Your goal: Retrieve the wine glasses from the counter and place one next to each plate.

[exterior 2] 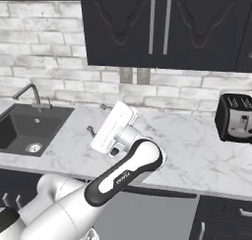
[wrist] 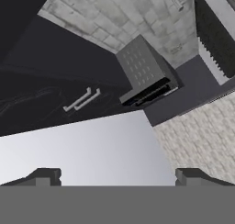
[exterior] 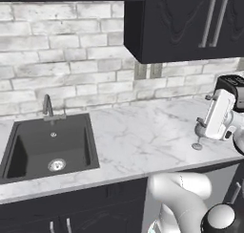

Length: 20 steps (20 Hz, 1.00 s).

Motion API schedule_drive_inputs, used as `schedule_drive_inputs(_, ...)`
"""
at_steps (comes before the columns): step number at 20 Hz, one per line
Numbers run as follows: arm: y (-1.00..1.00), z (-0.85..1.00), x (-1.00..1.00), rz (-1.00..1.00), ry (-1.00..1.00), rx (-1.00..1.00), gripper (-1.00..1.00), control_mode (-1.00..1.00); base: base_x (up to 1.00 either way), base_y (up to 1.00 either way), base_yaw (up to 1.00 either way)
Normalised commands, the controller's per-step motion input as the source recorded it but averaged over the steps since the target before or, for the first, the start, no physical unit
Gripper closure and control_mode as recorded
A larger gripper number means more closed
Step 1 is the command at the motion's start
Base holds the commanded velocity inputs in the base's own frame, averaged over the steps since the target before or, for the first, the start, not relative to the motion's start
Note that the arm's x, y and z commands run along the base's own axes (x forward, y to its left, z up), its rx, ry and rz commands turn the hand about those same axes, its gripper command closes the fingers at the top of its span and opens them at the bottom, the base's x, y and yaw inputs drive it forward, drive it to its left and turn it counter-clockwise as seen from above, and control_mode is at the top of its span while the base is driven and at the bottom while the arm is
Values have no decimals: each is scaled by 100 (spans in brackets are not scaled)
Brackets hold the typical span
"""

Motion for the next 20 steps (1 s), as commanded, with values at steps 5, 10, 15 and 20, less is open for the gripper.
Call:
schedule_drive_inputs(5, 0, 0, 0, 0, 0, 0, -100, 100, -13, -35, 21)
schedule_drive_inputs(10, 0, 0, 0, 0, 0, 0, -100, 100, -2, -52, 9)
schedule_drive_inputs(15, 0, 0, 0, 0, 0, 0, -100, 100, 0, -58, 3)
schedule_drive_inputs(20, 0, 0, 0, 0, 0, 0, -100, 100, 11, -8, 0)
